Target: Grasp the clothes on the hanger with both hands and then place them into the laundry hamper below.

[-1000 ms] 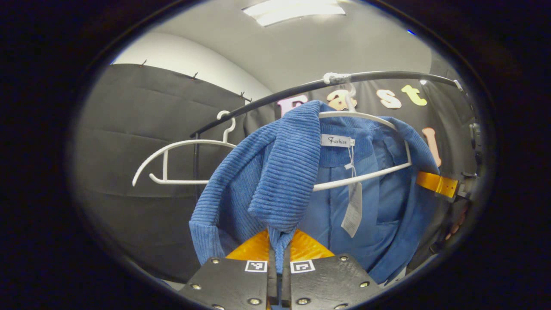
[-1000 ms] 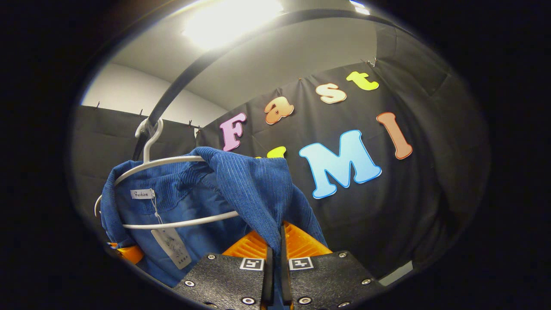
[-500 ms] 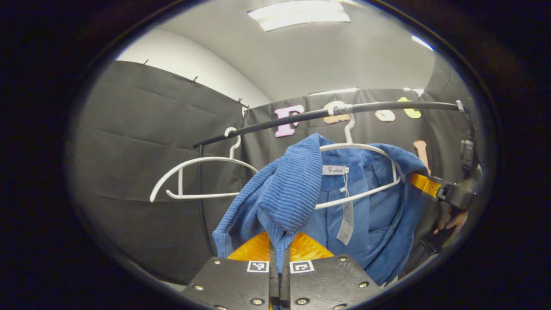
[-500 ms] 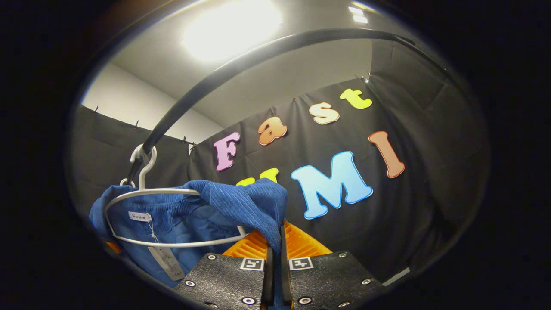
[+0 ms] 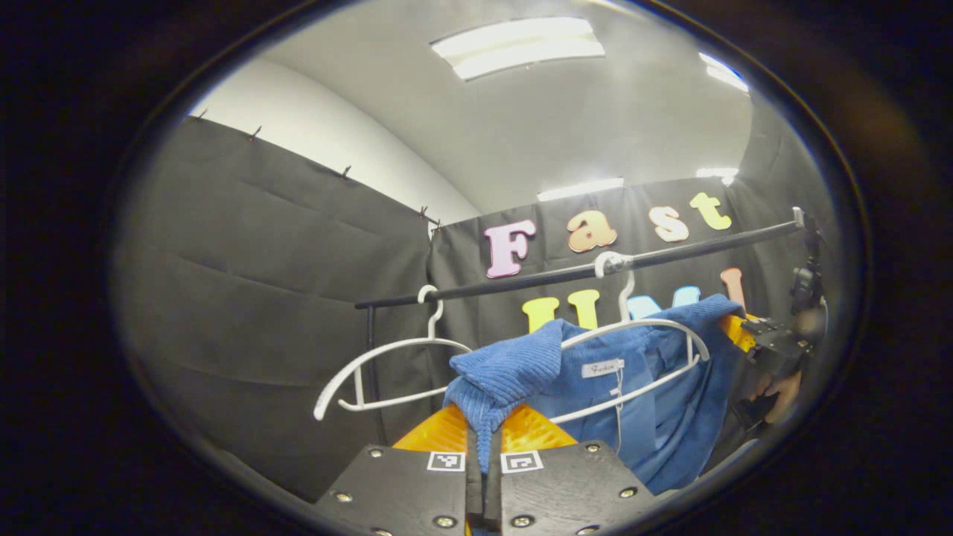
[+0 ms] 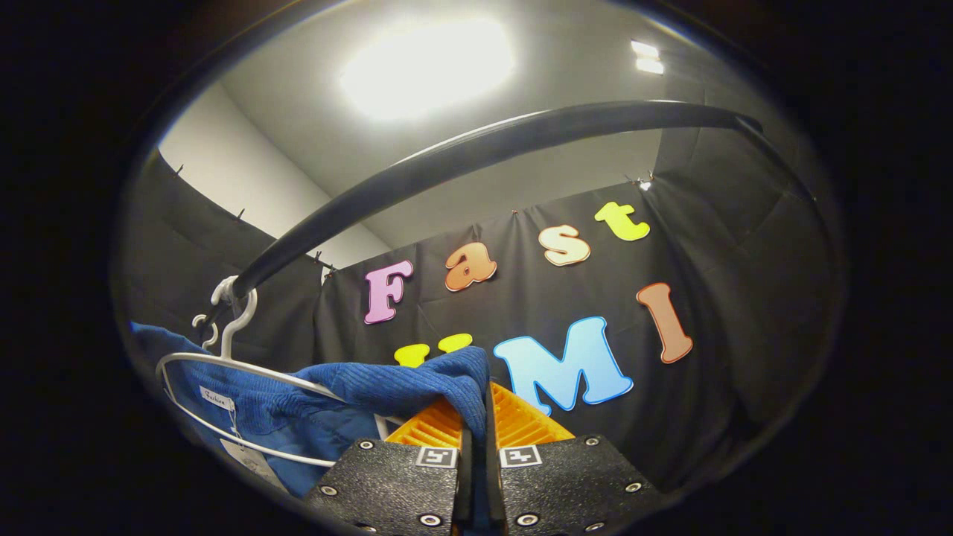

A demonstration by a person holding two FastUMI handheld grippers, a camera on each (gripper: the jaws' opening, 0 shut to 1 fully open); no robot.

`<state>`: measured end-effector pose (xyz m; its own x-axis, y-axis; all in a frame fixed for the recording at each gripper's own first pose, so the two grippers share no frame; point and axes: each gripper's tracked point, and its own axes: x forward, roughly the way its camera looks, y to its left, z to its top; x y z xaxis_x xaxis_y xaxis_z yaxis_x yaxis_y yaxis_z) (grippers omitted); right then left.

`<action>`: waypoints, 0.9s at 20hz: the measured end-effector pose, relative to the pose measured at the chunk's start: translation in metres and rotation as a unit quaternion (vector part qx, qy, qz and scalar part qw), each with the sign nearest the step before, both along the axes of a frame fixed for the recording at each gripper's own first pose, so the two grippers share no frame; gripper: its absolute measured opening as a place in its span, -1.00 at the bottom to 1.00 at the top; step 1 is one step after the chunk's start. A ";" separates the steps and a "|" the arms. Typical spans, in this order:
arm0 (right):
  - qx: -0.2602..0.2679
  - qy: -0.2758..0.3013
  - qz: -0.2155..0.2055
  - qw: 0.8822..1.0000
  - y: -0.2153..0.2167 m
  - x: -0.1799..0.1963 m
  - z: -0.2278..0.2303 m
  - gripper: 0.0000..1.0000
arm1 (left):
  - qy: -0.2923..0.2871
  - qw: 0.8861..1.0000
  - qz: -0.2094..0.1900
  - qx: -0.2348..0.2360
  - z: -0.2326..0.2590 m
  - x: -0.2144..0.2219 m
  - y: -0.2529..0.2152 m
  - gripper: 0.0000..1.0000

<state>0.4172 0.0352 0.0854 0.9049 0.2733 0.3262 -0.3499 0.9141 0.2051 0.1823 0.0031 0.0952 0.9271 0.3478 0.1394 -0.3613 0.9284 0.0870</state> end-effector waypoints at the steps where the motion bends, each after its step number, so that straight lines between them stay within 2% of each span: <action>1: -0.002 -0.002 0.000 1.000 0.000 0.001 0.000 -0.91 | 0.000 1.000 0.000 0.006 0.005 -0.002 0.007 -0.95; 2: -0.003 -0.004 -0.001 1.000 -0.001 0.002 0.001 -0.87 | -0.001 1.000 0.000 0.009 0.009 -0.002 0.013 -0.82; 4: -0.008 -0.003 0.000 1.000 0.001 0.006 -0.002 -0.87 | -0.001 1.000 -0.001 0.009 0.014 0.003 0.025 -0.82; 5: -0.011 -0.001 0.001 1.000 0.001 0.009 -0.004 -0.87 | 0.001 1.000 -0.003 0.007 0.015 0.007 0.030 -0.96; 6: -0.015 0.000 0.001 1.000 0.004 0.009 -0.006 -0.87 | 0.002 1.000 -0.007 0.005 0.016 0.009 0.034 -0.95; 7: -0.018 0.002 0.001 1.000 0.005 0.009 -0.008 -0.87 | 0.002 1.000 -0.012 0.004 0.019 0.011 0.038 -0.82; 12: -0.034 0.008 0.005 0.999 0.008 0.013 -0.018 -0.87 | 0.024 0.999 -0.044 -0.002 0.020 0.029 0.063 -0.82; 17: -0.050 0.008 0.009 0.999 0.007 0.016 -0.028 -0.87 | 0.074 0.994 -0.070 -0.025 -0.010 0.047 0.093 -0.82; 18: -0.054 0.009 0.007 0.999 0.005 0.015 -0.029 -0.87 | 0.085 0.993 -0.073 -0.028 -0.016 0.051 0.094 -0.96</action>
